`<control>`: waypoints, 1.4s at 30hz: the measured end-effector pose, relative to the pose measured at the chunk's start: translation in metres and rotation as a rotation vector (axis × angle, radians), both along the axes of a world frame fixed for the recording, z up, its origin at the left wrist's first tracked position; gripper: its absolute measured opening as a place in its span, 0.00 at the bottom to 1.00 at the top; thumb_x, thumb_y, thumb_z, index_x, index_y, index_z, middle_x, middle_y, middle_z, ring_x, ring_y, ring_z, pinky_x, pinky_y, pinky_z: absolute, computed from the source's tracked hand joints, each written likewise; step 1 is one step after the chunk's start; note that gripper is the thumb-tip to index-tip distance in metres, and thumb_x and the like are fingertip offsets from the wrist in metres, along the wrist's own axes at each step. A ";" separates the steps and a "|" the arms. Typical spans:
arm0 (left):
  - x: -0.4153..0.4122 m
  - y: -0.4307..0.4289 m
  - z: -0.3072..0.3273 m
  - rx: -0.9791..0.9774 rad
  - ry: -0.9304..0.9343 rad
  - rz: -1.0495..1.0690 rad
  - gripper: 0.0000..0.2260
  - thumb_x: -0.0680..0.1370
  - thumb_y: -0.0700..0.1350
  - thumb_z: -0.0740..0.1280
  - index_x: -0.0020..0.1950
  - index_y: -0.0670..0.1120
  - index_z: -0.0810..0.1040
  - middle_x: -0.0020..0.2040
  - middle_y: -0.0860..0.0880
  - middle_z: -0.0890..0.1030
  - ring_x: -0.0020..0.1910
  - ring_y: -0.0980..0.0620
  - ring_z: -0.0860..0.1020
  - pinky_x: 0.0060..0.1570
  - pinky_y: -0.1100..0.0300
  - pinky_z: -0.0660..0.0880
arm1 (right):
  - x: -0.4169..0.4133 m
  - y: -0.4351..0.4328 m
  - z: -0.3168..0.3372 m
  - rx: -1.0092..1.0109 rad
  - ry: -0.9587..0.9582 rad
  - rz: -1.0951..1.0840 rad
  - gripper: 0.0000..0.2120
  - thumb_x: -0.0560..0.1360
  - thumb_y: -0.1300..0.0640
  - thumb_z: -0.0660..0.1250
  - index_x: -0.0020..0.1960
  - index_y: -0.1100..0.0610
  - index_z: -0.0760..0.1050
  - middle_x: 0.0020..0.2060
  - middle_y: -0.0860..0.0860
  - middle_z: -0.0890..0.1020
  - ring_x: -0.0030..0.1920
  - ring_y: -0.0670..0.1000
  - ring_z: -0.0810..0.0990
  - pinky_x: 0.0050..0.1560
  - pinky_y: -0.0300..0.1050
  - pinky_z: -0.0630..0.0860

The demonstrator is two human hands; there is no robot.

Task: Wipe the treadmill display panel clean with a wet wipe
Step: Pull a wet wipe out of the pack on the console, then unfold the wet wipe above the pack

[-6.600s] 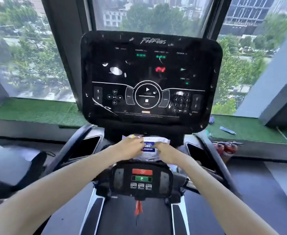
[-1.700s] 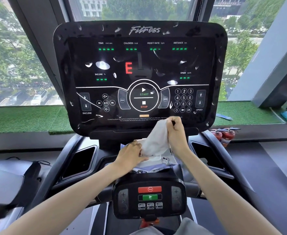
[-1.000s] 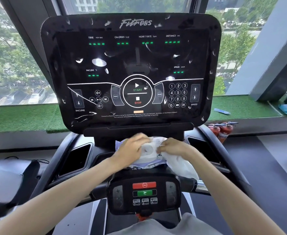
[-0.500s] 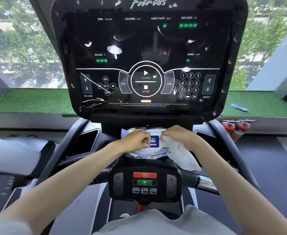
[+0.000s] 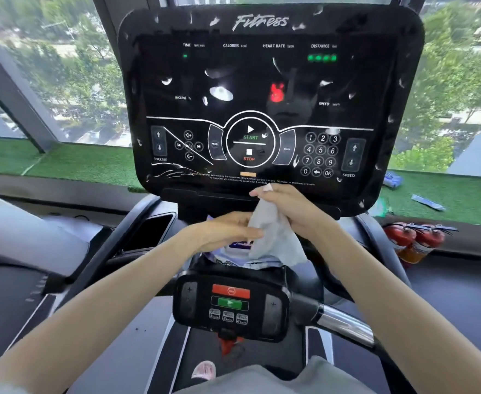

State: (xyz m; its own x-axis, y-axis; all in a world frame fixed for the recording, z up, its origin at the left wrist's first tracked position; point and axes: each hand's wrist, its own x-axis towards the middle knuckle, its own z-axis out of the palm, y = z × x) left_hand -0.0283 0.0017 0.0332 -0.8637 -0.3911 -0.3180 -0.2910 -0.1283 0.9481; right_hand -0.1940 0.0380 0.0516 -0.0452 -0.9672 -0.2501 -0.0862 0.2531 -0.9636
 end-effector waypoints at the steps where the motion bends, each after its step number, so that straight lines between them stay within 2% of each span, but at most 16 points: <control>1: 0.002 0.003 0.002 0.024 0.055 0.071 0.09 0.78 0.40 0.64 0.58 0.41 0.75 0.49 0.52 0.82 0.50 0.55 0.79 0.51 0.62 0.73 | 0.001 0.000 0.003 -0.011 -0.022 0.001 0.09 0.77 0.57 0.62 0.49 0.52 0.81 0.46 0.49 0.80 0.51 0.49 0.77 0.53 0.47 0.74; 6: 0.023 -0.009 0.018 0.071 0.200 0.315 0.07 0.72 0.42 0.69 0.47 0.42 0.73 0.39 0.50 0.80 0.39 0.54 0.79 0.42 0.61 0.75 | 0.002 0.004 0.014 -0.046 -0.074 0.001 0.11 0.76 0.58 0.66 0.57 0.55 0.76 0.49 0.57 0.83 0.48 0.53 0.82 0.51 0.50 0.79; 10: 0.033 -0.024 0.034 0.068 0.177 0.421 0.10 0.70 0.41 0.72 0.47 0.43 0.73 0.43 0.45 0.78 0.39 0.51 0.78 0.38 0.59 0.75 | 0.004 0.009 0.020 -0.044 -0.142 0.023 0.21 0.71 0.63 0.71 0.63 0.59 0.73 0.51 0.58 0.83 0.51 0.57 0.82 0.52 0.52 0.78; 15: 0.044 -0.039 0.058 -0.112 0.040 0.509 0.05 0.74 0.40 0.69 0.44 0.46 0.74 0.40 0.47 0.78 0.38 0.51 0.77 0.33 0.59 0.73 | 0.016 0.019 0.030 -0.055 0.106 -0.099 0.33 0.69 0.71 0.70 0.70 0.63 0.63 0.37 0.55 0.79 0.40 0.51 0.79 0.40 0.42 0.78; 17: 0.052 -0.043 0.072 -0.101 0.086 0.510 0.03 0.76 0.40 0.67 0.46 0.46 0.75 0.41 0.48 0.78 0.38 0.52 0.78 0.33 0.60 0.73 | 0.023 0.022 0.041 -0.148 -0.123 -0.137 0.30 0.69 0.71 0.69 0.69 0.60 0.65 0.38 0.55 0.79 0.40 0.51 0.78 0.39 0.40 0.77; 20: 0.064 -0.050 0.092 0.007 0.228 0.490 0.04 0.77 0.40 0.65 0.51 0.45 0.75 0.40 0.50 0.79 0.38 0.53 0.78 0.35 0.60 0.73 | 0.038 0.023 0.054 -0.258 -0.569 -0.164 0.24 0.71 0.48 0.69 0.62 0.58 0.72 0.44 0.55 0.80 0.44 0.53 0.78 0.47 0.46 0.74; 23: 0.074 -0.054 0.095 -0.018 0.237 0.527 0.13 0.76 0.37 0.65 0.60 0.43 0.75 0.45 0.47 0.81 0.41 0.51 0.80 0.38 0.59 0.75 | 0.066 0.024 0.058 -0.030 -0.575 -0.078 0.36 0.72 0.31 0.54 0.60 0.61 0.76 0.55 0.58 0.81 0.55 0.59 0.79 0.56 0.54 0.73; 26: 0.089 -0.051 0.096 -0.006 0.196 0.589 0.15 0.76 0.35 0.64 0.61 0.46 0.75 0.46 0.47 0.81 0.40 0.51 0.79 0.40 0.58 0.75 | 0.097 0.024 0.061 0.000 -0.618 -0.123 0.30 0.77 0.38 0.53 0.60 0.63 0.76 0.50 0.59 0.83 0.49 0.57 0.82 0.51 0.52 0.76; 30: 0.119 -0.068 0.109 0.019 0.254 0.676 0.09 0.76 0.36 0.65 0.56 0.44 0.76 0.39 0.48 0.79 0.31 0.53 0.77 0.30 0.62 0.75 | 0.121 0.020 0.067 -0.160 -0.516 -0.304 0.13 0.80 0.58 0.57 0.55 0.64 0.76 0.36 0.53 0.84 0.34 0.49 0.82 0.34 0.42 0.79; 32: 0.129 -0.080 0.112 0.291 0.462 0.783 0.05 0.78 0.41 0.64 0.53 0.41 0.75 0.40 0.46 0.80 0.30 0.53 0.79 0.28 0.62 0.76 | 0.130 0.020 0.074 -0.197 -0.552 -0.336 0.12 0.80 0.57 0.57 0.50 0.60 0.78 0.36 0.52 0.84 0.34 0.47 0.82 0.34 0.40 0.79; 33: 0.132 -0.081 0.110 0.436 0.528 0.785 0.10 0.79 0.46 0.63 0.55 0.40 0.73 0.43 0.44 0.80 0.35 0.52 0.81 0.29 0.61 0.77 | 0.132 0.019 0.076 -0.216 -0.562 -0.347 0.12 0.80 0.56 0.57 0.49 0.58 0.79 0.36 0.51 0.84 0.35 0.47 0.82 0.34 0.40 0.79; 35: 0.135 -0.073 0.097 0.523 0.394 0.642 0.24 0.79 0.58 0.58 0.58 0.38 0.72 0.50 0.44 0.80 0.46 0.48 0.81 0.35 0.56 0.78 | 0.139 0.020 0.081 -0.247 -0.565 -0.359 0.13 0.81 0.56 0.56 0.50 0.59 0.78 0.37 0.51 0.84 0.36 0.46 0.83 0.35 0.39 0.79; 37: 0.137 -0.057 0.084 0.413 0.198 0.448 0.26 0.78 0.63 0.55 0.50 0.41 0.77 0.43 0.46 0.82 0.40 0.50 0.81 0.36 0.57 0.75 | 0.142 0.021 0.078 -0.213 -0.541 -0.403 0.15 0.81 0.55 0.55 0.51 0.61 0.78 0.37 0.51 0.84 0.36 0.47 0.83 0.35 0.40 0.79; 38: 0.138 -0.052 0.080 0.361 0.159 0.405 0.20 0.78 0.59 0.59 0.46 0.42 0.77 0.39 0.48 0.81 0.36 0.51 0.80 0.35 0.58 0.75 | 0.143 0.022 0.078 -0.171 -0.500 -0.427 0.15 0.81 0.55 0.55 0.50 0.62 0.77 0.37 0.52 0.84 0.36 0.48 0.83 0.35 0.41 0.79; 40: 0.138 -0.052 0.079 0.230 0.192 0.466 0.10 0.74 0.46 0.68 0.53 0.45 0.74 0.39 0.49 0.79 0.35 0.53 0.79 0.33 0.59 0.74 | 0.140 0.024 0.077 -0.042 -0.365 -0.451 0.10 0.79 0.58 0.59 0.50 0.63 0.77 0.38 0.54 0.82 0.35 0.50 0.81 0.34 0.42 0.79; 42: 0.138 -0.060 0.083 0.097 0.213 0.531 0.17 0.73 0.37 0.70 0.60 0.46 0.72 0.44 0.48 0.79 0.41 0.51 0.78 0.36 0.58 0.74 | 0.136 0.025 0.081 0.070 -0.224 -0.483 0.09 0.75 0.65 0.65 0.54 0.66 0.76 0.42 0.57 0.81 0.36 0.52 0.80 0.30 0.43 0.79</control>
State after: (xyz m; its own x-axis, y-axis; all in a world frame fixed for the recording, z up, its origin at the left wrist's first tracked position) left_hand 0.1096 -0.0583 0.1159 -0.6059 -0.7659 -0.2152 0.0326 -0.2941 0.9552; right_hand -0.0583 0.0632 0.1330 -0.4191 -0.8302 -0.3677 0.2615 0.2774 -0.9245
